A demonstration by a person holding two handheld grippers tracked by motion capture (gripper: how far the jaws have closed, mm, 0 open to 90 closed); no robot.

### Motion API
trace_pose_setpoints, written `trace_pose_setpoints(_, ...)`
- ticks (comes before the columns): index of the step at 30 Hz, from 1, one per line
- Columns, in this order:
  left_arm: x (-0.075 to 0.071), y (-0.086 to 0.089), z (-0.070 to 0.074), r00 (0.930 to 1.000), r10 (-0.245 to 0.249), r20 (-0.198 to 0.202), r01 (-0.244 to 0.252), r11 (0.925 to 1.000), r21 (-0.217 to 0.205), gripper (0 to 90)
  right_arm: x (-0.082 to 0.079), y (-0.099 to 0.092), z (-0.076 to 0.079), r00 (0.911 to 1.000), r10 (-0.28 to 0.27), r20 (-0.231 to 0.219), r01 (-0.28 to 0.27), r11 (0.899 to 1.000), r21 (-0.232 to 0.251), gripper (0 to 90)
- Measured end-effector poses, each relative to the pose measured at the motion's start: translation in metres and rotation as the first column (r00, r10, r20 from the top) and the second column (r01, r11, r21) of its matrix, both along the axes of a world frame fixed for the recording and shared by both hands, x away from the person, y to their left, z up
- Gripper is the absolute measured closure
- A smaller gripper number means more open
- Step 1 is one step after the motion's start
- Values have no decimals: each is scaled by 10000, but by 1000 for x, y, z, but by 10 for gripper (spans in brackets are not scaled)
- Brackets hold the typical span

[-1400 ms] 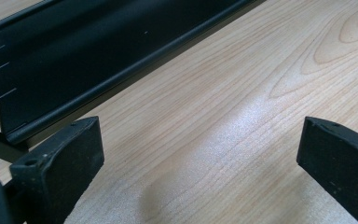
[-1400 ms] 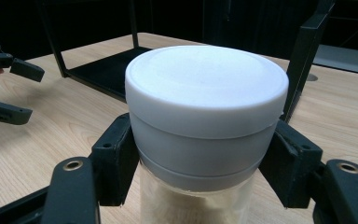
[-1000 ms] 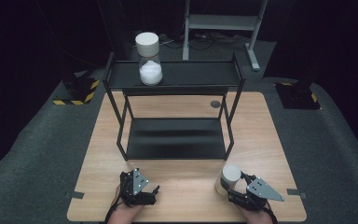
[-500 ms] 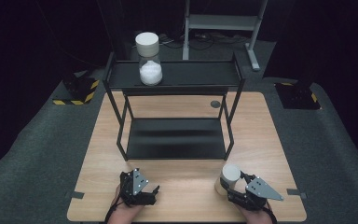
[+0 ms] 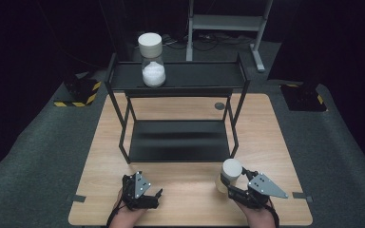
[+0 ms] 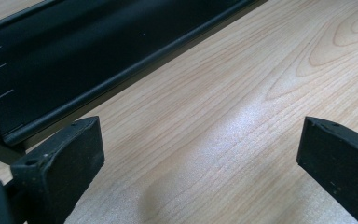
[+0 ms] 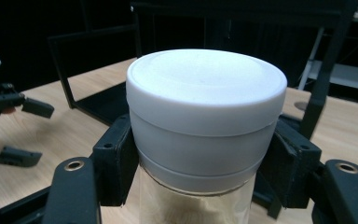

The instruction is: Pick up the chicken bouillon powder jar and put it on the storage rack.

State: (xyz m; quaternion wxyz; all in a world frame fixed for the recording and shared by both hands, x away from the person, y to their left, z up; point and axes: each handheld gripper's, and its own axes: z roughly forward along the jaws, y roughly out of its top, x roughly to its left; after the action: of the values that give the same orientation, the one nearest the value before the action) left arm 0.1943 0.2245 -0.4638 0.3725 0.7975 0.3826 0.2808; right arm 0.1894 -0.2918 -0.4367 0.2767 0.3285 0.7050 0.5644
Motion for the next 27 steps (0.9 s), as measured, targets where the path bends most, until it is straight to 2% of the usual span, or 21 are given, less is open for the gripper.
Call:
trace_pose_setpoints(11,1,1,0,10000,-33,-51,32,10000,-55,10,18,12,25,9997,176,190,-180,9996,220,345)
trace_pose_setpoints(21,1,2,0,10000,-53,-51,53,9999,-99,10,34,21,43,9995,226,198,-236,9985,494,345)
trace_pose_setpoints(27,1,3,0,9999,-93,-44,92,9999,-110,10,42,28,53,9993,220,301,-235,9985,488,345)
